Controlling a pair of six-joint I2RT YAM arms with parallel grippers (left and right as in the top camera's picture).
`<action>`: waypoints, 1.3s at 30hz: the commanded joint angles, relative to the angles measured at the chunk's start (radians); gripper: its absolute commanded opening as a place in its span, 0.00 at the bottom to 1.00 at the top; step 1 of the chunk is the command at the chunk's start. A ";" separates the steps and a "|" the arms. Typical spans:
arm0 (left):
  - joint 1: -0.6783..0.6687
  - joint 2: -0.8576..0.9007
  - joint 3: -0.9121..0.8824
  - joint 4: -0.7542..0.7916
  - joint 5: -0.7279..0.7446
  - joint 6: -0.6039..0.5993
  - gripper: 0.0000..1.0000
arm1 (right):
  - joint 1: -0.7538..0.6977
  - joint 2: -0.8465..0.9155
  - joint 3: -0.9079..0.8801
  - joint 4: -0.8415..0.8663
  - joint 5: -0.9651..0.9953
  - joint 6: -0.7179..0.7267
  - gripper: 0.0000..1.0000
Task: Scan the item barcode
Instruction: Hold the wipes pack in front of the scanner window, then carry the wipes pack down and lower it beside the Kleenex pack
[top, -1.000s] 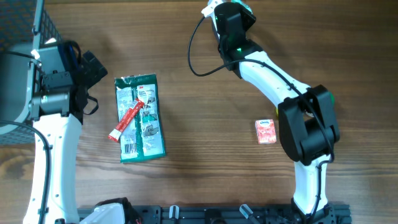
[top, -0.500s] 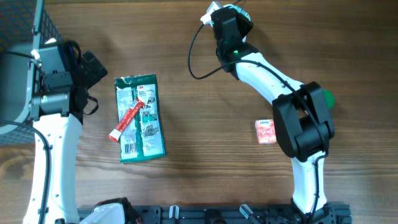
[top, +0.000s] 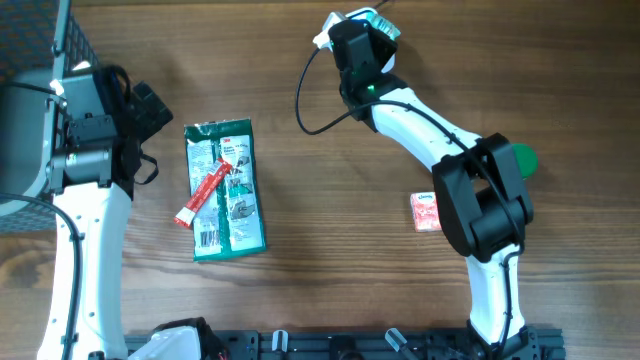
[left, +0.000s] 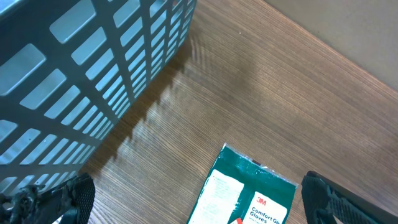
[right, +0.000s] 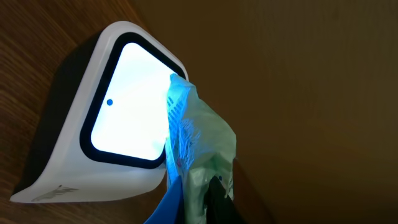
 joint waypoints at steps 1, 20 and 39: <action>0.004 -0.001 0.003 0.003 -0.005 0.009 1.00 | 0.016 -0.023 0.000 -0.014 -0.034 0.012 0.04; 0.004 -0.001 0.004 0.003 -0.005 0.009 1.00 | -0.011 -0.514 0.000 -0.977 -0.793 0.404 0.06; 0.004 -0.001 0.004 0.003 -0.005 0.009 1.00 | -0.013 -0.499 -0.333 -1.042 -0.724 0.457 0.13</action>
